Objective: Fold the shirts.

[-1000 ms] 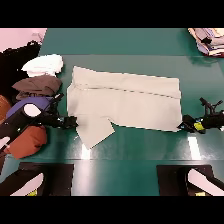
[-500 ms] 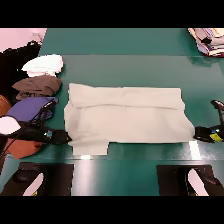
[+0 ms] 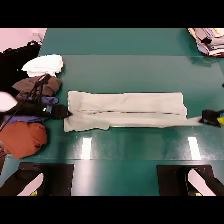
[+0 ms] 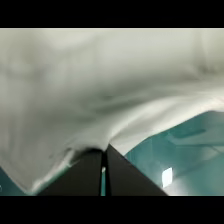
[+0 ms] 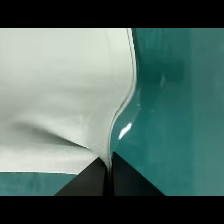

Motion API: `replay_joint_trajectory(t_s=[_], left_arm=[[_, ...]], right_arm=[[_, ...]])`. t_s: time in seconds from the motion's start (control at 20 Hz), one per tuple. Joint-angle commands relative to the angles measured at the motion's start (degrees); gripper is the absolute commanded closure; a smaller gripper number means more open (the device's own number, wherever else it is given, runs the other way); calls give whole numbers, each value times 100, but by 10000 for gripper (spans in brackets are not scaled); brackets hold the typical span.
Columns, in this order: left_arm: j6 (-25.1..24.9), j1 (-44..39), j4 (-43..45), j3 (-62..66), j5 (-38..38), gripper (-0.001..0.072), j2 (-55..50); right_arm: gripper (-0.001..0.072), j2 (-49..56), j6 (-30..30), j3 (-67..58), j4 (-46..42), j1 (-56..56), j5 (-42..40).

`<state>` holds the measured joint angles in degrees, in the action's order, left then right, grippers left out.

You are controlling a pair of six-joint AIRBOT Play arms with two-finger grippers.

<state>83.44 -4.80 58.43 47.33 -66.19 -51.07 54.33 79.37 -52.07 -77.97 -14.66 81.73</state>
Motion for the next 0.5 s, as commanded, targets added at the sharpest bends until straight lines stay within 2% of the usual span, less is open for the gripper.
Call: replay_joint_trajectory(t_s=[0.0,0.2,0.25,0.3,0.35,0.45], left_arm=[[-295,7,33,715,780,683,-1401],[-286,9,26,1412,1279,682,-2599],[-284,9,26,1552,1333,674,-2745],[-271,9,26,1698,1364,406,-2839],[-223,9,28,1818,1384,126,-2868],[-238,20,35,2157,1182,111,-2863]], right_arm=[[694,1333,7,-833,931,2,-450],[692,2553,2,-1609,1718,2,-636],[660,2743,0,-1770,1823,2,-667],[420,2916,2,-1947,1886,2,-671],[256,3047,-2,-2111,1943,2,-601],[241,3163,-201,-2334,1947,0,-358]])
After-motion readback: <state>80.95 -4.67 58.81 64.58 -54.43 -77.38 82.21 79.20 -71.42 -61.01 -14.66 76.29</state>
